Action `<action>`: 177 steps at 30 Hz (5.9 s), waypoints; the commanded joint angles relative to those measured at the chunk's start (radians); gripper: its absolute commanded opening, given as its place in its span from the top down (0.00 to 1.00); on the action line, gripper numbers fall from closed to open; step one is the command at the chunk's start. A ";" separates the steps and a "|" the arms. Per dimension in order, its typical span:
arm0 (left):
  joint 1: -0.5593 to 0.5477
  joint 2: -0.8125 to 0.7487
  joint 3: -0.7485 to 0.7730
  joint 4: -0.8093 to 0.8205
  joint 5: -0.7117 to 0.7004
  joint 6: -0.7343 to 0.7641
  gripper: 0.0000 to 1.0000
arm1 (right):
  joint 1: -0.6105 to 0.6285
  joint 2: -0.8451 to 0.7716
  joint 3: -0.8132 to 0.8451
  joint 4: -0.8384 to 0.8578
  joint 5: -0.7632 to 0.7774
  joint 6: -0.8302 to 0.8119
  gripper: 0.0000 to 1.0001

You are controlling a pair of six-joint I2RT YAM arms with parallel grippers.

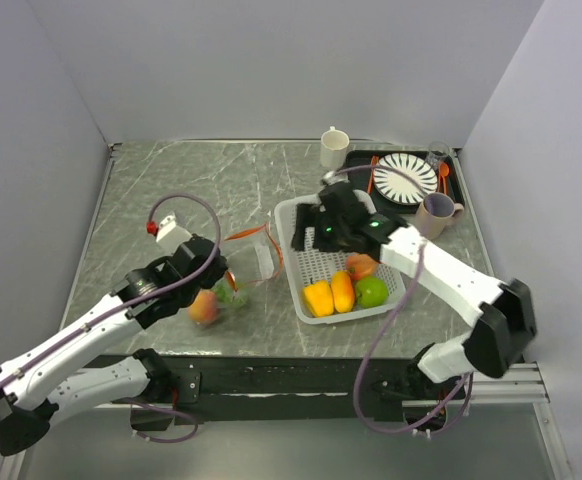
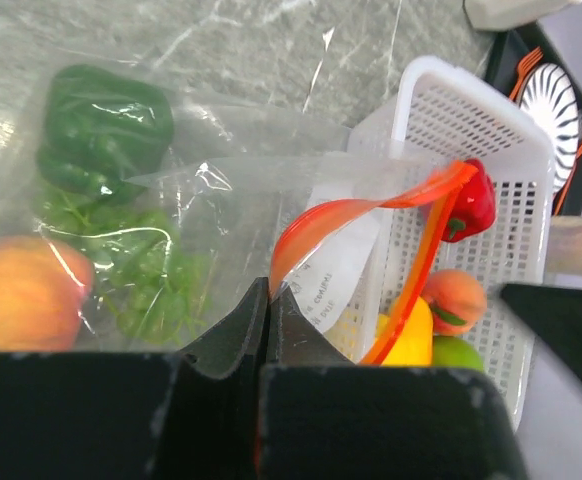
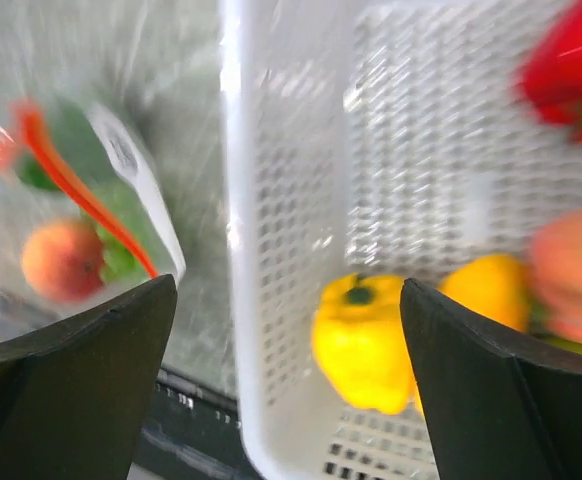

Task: Place the food in the zip-top bag and seal the zipper
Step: Adjust the zipper food storage bag at the center of the board, then pick up the fake vegetable from the bin, then place the fake vegetable in the zipper food storage bag, then pick up the fake fruit from the bin.

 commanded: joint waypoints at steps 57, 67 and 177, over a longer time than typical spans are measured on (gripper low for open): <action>0.003 0.079 0.005 0.126 0.119 0.057 0.99 | -0.294 0.077 -0.023 0.144 -0.148 -0.047 0.75; 0.003 0.067 -0.009 0.140 0.134 0.058 0.99 | -0.237 -0.099 -0.087 0.124 -0.194 -0.010 0.76; 0.011 0.065 0.037 0.149 0.162 0.094 0.99 | -0.231 -0.193 -0.276 -0.014 0.165 0.031 0.00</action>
